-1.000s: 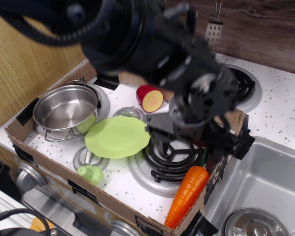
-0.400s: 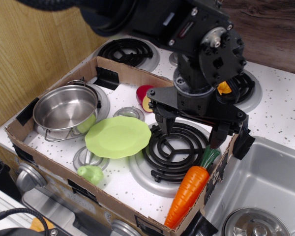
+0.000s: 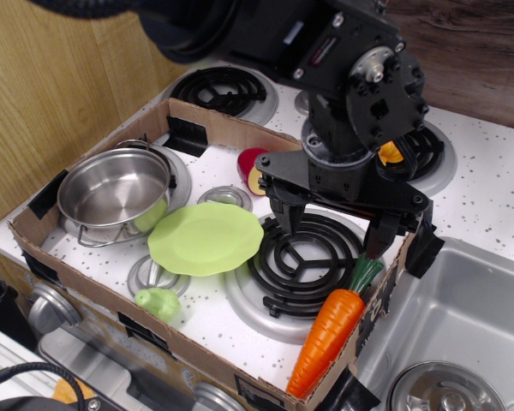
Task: Take carrot off plate
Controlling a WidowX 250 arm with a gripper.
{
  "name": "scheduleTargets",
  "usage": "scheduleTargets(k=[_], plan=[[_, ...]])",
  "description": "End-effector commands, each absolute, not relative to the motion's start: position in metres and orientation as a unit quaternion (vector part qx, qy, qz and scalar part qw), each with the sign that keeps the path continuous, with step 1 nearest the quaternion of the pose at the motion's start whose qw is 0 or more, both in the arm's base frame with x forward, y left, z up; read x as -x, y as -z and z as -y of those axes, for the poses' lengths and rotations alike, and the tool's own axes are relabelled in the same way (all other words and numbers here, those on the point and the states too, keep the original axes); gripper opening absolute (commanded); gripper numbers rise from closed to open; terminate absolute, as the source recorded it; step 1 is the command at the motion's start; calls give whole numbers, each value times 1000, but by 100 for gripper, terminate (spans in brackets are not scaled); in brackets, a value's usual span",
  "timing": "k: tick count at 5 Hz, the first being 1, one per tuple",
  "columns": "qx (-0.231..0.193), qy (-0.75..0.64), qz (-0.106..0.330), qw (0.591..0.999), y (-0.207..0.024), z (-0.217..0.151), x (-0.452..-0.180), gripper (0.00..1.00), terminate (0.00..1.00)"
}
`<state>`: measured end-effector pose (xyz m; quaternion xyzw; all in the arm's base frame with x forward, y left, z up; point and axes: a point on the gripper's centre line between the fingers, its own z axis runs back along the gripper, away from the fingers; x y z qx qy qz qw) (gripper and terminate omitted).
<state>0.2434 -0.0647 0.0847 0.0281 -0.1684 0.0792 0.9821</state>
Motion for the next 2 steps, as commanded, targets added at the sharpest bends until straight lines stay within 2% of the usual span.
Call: scheduleTargets(k=[1, 2], plan=[[-16, -84, 193, 977, -100, 65, -250, 100, 0], [-16, -84, 193, 977, -100, 65, -250, 100, 100]])
